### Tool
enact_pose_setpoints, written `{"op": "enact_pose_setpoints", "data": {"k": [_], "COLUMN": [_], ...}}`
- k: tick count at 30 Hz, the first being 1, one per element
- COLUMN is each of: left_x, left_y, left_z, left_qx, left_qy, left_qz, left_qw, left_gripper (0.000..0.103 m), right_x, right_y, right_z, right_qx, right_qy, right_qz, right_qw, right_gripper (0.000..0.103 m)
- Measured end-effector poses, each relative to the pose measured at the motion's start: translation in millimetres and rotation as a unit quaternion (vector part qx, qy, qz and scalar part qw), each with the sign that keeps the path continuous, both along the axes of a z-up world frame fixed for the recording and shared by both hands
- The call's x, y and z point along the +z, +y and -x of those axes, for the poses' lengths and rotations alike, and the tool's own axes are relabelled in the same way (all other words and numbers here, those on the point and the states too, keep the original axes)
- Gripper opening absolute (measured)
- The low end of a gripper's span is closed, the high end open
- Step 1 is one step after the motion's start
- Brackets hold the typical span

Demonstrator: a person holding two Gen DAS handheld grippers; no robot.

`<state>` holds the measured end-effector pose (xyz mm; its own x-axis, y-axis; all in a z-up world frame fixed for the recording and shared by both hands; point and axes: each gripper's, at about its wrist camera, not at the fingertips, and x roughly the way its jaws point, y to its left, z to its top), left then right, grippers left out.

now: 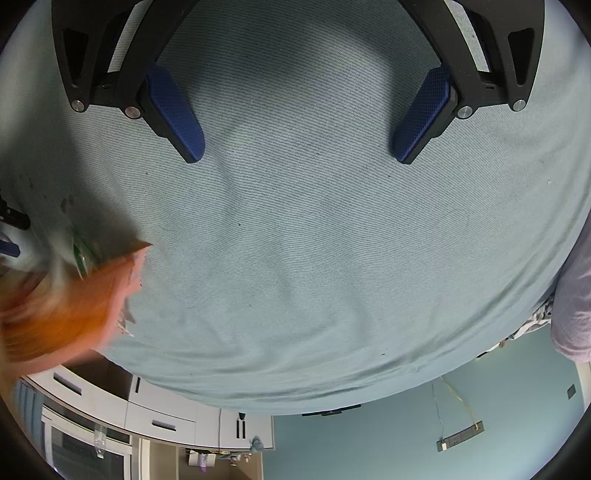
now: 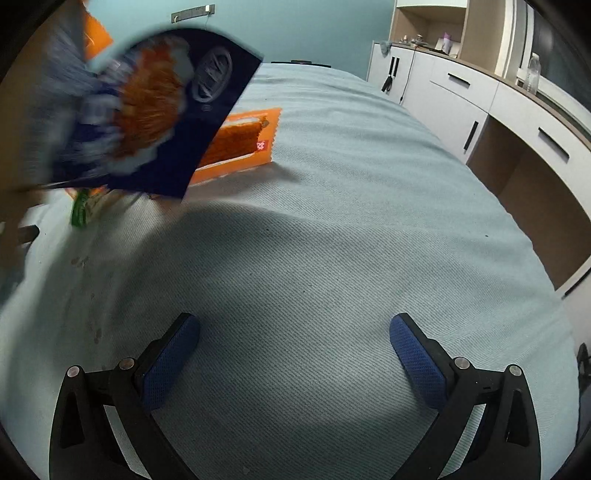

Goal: Organize snacks

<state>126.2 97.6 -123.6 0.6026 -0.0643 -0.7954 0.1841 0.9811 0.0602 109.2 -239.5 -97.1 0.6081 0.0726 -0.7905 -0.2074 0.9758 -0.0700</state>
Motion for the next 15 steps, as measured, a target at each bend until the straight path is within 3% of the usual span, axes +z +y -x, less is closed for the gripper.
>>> {"op": "enact_pose_setpoints", "data": {"k": [15], "left_x": [-1.9], "left_y": [1.1], "left_z": [-0.9], "left_qx": [0.0], "left_qy": [-0.001], "left_qz": [0.001], "left_qw": [1.0], "left_gripper": [0.103], "right_x": [-1.2], "right_y": [0.4], "right_z": [-1.2], "right_qx": [0.002], "right_qy": [-0.001], "right_qz": [0.001], "right_qw": [1.0], "right_gripper": [0.103]}}
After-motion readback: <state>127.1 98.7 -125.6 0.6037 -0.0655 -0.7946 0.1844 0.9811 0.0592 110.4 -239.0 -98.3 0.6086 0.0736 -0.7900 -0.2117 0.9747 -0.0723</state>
